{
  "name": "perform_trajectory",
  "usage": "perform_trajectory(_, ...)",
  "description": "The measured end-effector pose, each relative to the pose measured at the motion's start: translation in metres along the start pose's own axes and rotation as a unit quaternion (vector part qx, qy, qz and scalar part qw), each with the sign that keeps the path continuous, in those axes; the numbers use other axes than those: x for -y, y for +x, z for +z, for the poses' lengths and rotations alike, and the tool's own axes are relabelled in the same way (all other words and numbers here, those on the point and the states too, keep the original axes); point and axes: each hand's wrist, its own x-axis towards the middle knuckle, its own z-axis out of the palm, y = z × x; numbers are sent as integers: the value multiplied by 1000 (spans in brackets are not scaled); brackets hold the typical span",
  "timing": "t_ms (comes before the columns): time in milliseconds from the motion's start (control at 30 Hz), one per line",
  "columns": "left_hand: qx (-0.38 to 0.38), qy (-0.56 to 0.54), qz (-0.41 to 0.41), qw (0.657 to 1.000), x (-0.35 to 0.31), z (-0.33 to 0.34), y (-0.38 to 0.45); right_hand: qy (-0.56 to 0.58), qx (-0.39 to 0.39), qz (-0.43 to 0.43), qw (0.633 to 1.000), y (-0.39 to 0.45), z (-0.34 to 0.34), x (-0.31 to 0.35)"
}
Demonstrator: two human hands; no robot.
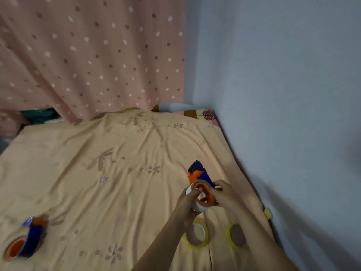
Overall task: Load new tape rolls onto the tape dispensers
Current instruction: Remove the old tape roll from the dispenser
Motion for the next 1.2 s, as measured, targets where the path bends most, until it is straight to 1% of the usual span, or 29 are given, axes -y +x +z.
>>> perform_trajectory(133, 43, -37, -17, 998, -8, -20, 0, 26, 58, -3, 998, 10, 4, 3)
perform_trajectory(333, 24, -54, -41, 997, -14, -38, 6, 5, 111, -28, 993, 19, 21, 2)
perform_trajectory(433, 38, -71, -37, 996, -19, -42, 9, -7, 130, -43, 991, 29, 26, 1)
perform_trajectory(533, 51, -73, -39, 995, -24, -43, 12, -31, 141, -59, 988, 36, 25, 3)
perform_trajectory(667, 44, -82, -41, 995, -23, -51, 23, -46, 149, -80, 985, 44, 20, 6)
perform_trajectory(833, 61, -119, -42, 990, -18, -62, 28, -47, 150, -49, 986, 54, 13, 5)
perform_trajectory(900, 67, -123, -44, 989, -16, -63, 28, -67, 150, -57, 985, 56, 13, 4)
perform_trajectory(933, 68, -121, -43, 989, -14, -63, 29, -91, 136, -70, 984, 57, 16, 3)
perform_trajectory(967, 69, -121, -41, 989, -14, -61, 29, -134, 102, -90, 982, 56, 20, 3)
perform_trajectory(1000, 64, -121, -40, 990, -13, -60, 28, -182, 52, -115, 975, 54, 24, 3)
perform_trajectory(1033, 60, -121, -40, 990, -13, -60, 28, -216, -3, -152, 965, 48, 29, 4)
perform_trajectory(1067, 59, -121, -38, 990, -13, -59, 28, -232, -42, -208, 949, 39, 33, 6)
perform_trajectory(1100, 61, -120, -35, 990, -14, -58, 27, -242, -57, -272, 929, 30, 38, 9)
perform_trajectory(1133, 63, -120, -33, 990, -15, -58, 26, -257, -47, -325, 909, 20, 43, 13)
perform_trajectory(1167, 62, -120, -33, 990, -16, -57, 25, -277, -19, -352, 894, 10, 47, 17)
perform_trajectory(1200, 62, -120, -32, 990, -18, -56, 24, -301, 17, -355, 885, 3, 52, 19)
